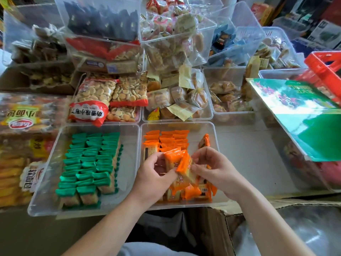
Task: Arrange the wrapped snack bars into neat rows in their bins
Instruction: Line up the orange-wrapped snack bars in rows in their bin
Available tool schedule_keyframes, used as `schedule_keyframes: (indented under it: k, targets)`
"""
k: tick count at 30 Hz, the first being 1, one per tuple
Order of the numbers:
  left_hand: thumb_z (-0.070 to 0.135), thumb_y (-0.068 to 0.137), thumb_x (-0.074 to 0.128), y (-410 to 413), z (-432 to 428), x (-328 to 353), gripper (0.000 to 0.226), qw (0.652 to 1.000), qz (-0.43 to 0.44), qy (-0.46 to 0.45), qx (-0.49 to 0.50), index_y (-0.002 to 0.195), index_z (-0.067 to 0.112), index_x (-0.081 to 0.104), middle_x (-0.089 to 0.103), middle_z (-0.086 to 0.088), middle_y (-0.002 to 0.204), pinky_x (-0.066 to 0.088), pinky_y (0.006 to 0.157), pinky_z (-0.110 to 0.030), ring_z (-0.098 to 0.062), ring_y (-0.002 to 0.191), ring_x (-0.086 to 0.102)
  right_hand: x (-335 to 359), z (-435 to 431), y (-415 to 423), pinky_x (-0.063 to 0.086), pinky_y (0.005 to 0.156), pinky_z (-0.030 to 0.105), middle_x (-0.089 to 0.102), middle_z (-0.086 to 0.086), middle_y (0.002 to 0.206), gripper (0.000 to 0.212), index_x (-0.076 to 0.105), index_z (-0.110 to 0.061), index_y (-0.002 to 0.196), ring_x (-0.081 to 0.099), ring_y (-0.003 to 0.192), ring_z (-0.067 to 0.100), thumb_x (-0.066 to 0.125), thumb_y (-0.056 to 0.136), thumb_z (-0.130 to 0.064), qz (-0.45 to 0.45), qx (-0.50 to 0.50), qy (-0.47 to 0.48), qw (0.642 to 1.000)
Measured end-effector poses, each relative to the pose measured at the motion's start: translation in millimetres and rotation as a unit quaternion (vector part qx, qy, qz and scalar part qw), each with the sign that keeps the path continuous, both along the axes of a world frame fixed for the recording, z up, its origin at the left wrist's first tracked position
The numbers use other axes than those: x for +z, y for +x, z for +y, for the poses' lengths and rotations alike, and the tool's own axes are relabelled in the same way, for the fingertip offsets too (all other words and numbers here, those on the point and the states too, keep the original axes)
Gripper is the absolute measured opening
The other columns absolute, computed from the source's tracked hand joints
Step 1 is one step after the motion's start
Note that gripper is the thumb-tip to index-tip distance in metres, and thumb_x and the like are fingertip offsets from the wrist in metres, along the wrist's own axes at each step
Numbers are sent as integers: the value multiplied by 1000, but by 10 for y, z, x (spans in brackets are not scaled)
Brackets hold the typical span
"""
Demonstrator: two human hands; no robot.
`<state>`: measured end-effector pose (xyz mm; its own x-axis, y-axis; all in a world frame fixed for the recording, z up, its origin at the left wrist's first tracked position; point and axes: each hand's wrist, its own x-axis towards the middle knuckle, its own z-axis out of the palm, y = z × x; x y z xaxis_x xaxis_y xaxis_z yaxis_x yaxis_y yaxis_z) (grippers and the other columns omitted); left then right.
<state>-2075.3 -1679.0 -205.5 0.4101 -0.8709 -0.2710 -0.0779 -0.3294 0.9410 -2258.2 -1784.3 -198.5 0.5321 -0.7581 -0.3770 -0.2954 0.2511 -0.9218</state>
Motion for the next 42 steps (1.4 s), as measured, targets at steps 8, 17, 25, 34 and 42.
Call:
schedule_keyframes:
  k: [8,17,25,34,42]
  targets:
    - [22,86,86,70,39,-64,30,997,68,15,21,112,29,72,78,12,104,64,84,-34,-10,99,75,77,19,46,59,58,29,77,3,94,7,78,-30,98,75,77,14,72,96,-26,58,-31,18,998]
    - [21,87,84,79,-18,-121,26,997,60,22,34,108,29,72,78,10,100,65,85,-40,-11,94,75,67,-17,-24,64,84,51,78,7,105,23,62,-20,113,78,94,22,68,96,-35,19,-27,79,996]
    - [23,86,83,380,-71,-103,31,997,-73,11,-26,110,36,68,74,25,99,55,75,-13,3,93,70,199,-178,-159,64,70,34,66,-16,111,38,71,-53,116,71,79,8,80,90,-27,207,182,-129,952]
    - [28,86,86,351,-140,-53,43,986,-33,35,-160,123,39,68,75,12,111,64,87,-36,-8,101,73,247,-151,111,58,81,24,60,-18,113,63,53,-37,126,63,97,6,86,81,-9,217,173,-218,936]
    - [35,83,88,340,-135,-78,50,986,11,35,-165,127,40,66,75,14,114,61,92,-35,-6,107,72,-25,-18,40,62,85,31,57,-25,128,54,71,-41,125,63,117,8,75,90,1,32,61,-101,993]
